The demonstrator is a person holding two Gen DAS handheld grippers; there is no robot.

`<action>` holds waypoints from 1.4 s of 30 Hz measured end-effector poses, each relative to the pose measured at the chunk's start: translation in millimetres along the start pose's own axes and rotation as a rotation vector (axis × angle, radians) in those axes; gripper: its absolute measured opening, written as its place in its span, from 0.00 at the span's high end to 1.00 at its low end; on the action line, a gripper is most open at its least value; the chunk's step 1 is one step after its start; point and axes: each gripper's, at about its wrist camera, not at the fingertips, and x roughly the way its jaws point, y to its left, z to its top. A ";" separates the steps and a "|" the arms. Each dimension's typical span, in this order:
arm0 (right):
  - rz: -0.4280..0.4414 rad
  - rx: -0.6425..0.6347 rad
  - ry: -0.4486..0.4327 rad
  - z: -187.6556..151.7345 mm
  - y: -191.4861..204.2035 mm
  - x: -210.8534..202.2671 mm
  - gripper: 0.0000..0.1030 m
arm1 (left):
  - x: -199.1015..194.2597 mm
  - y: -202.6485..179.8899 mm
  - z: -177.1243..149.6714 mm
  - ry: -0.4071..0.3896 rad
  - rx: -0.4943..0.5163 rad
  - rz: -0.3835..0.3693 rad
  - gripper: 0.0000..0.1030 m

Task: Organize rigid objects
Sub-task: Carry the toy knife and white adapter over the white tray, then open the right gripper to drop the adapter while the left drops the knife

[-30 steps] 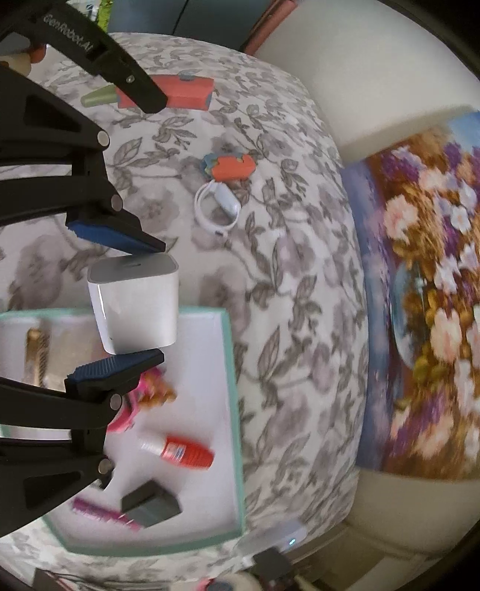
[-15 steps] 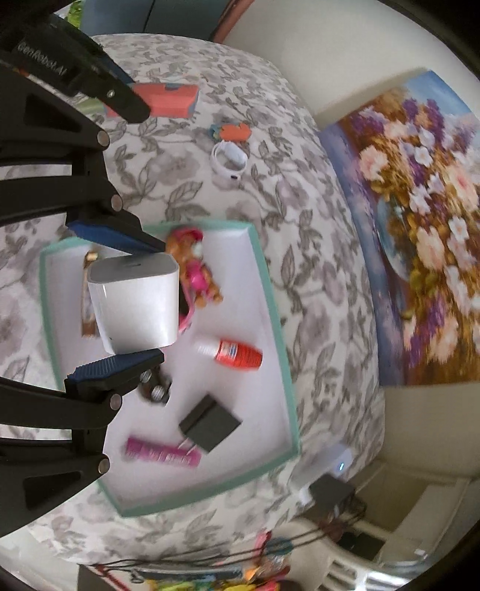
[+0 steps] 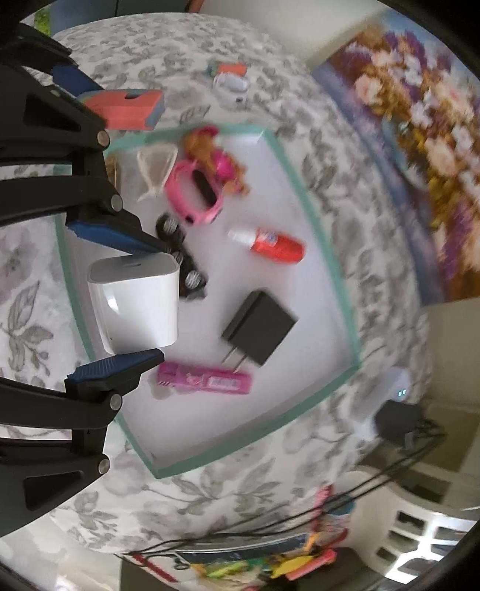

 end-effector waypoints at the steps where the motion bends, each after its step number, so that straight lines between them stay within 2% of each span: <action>1: -0.003 0.003 0.004 0.0 -2.6 2.1 0.47 | 2.7 -3.9 -0.5 0.010 0.006 -0.010 0.51; 11: -0.027 0.031 0.038 4.0 -22.5 17.3 0.47 | 21.4 -30.3 -0.2 0.059 0.085 0.015 0.51; 28: -0.050 -0.004 0.082 0.9 -19.7 27.9 0.46 | 38.7 -35.3 -2.2 0.109 0.119 0.034 0.51; 32: -0.056 -0.006 0.077 2.6 -18.8 28.8 0.43 | 42.4 -34.6 -3.0 0.124 0.120 0.028 0.51; 34: -0.050 -0.003 0.067 3.0 -18.3 26.6 0.35 | 43.6 -35.6 -3.2 0.125 0.126 0.029 0.50; 42: -0.056 0.017 0.045 5.9 -19.1 20.7 0.34 | 38.0 -33.3 0.4 0.099 0.138 0.034 0.47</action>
